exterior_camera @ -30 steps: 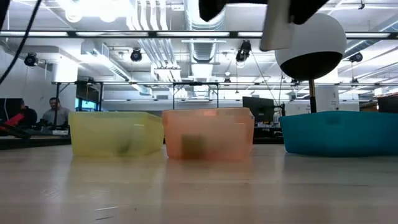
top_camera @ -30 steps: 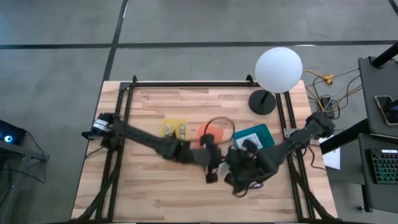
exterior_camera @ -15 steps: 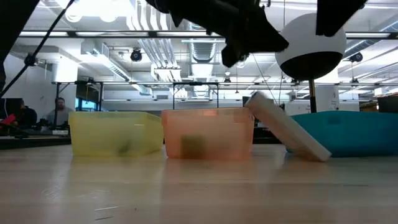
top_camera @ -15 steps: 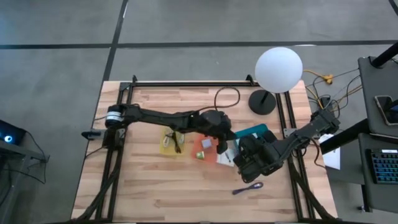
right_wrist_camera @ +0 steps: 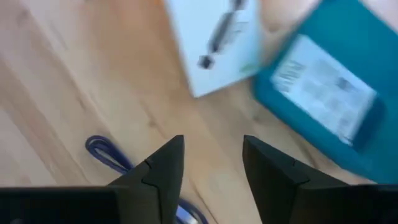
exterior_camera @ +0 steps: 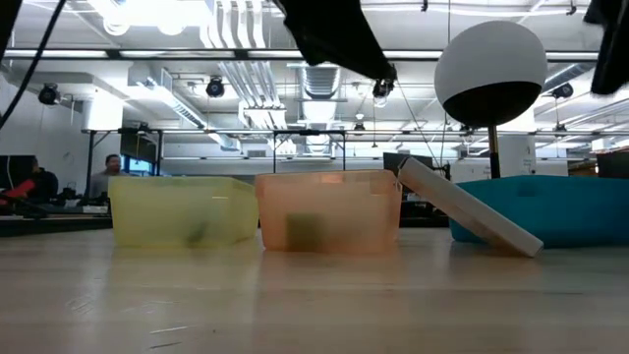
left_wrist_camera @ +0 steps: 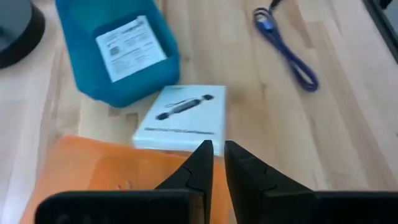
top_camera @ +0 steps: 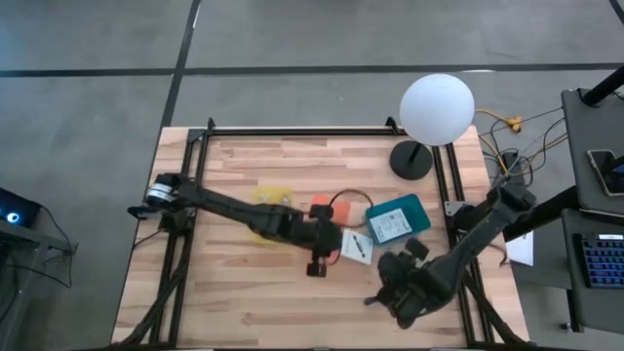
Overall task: Pick and place items into bin
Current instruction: Put the top white card reader box into the blue bin
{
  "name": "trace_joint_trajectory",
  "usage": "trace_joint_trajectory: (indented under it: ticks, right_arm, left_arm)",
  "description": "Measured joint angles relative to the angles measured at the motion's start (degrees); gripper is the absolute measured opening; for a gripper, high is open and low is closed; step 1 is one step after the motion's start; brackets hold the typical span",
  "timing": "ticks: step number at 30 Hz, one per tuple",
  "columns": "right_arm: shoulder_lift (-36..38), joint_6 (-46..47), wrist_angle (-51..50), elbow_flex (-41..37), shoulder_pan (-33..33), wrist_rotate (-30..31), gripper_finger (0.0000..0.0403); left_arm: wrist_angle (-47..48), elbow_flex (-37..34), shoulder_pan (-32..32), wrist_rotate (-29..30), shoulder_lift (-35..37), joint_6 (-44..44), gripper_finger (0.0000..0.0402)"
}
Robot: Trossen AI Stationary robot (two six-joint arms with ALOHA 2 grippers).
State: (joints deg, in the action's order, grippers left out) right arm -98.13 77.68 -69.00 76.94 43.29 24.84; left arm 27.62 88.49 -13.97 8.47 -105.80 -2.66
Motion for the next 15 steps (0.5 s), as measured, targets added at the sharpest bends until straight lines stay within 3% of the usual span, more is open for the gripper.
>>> trace_joint_trajectory:
  ticks: [2,7,15]
  right_arm:
    - [-3.0,-3.6,3.5,-0.7,-0.1,0.8,0.0169]
    - [-13.4,-8.1,4.7,1.8,-2.6,1.4,0.0208]
    - [-23.0,4.4,-4.2,11.1,-1.9,12.3,0.0256]
  left_arm:
    - [0.5,0.0,-2.4,2.9,0.0,0.0,0.0026]
    - [6.3,-0.7,-7.6,16.9,0.4,-0.1,0.0026]
    - [24.7,-0.8,-13.2,24.4,2.5,-18.7,0.0026]
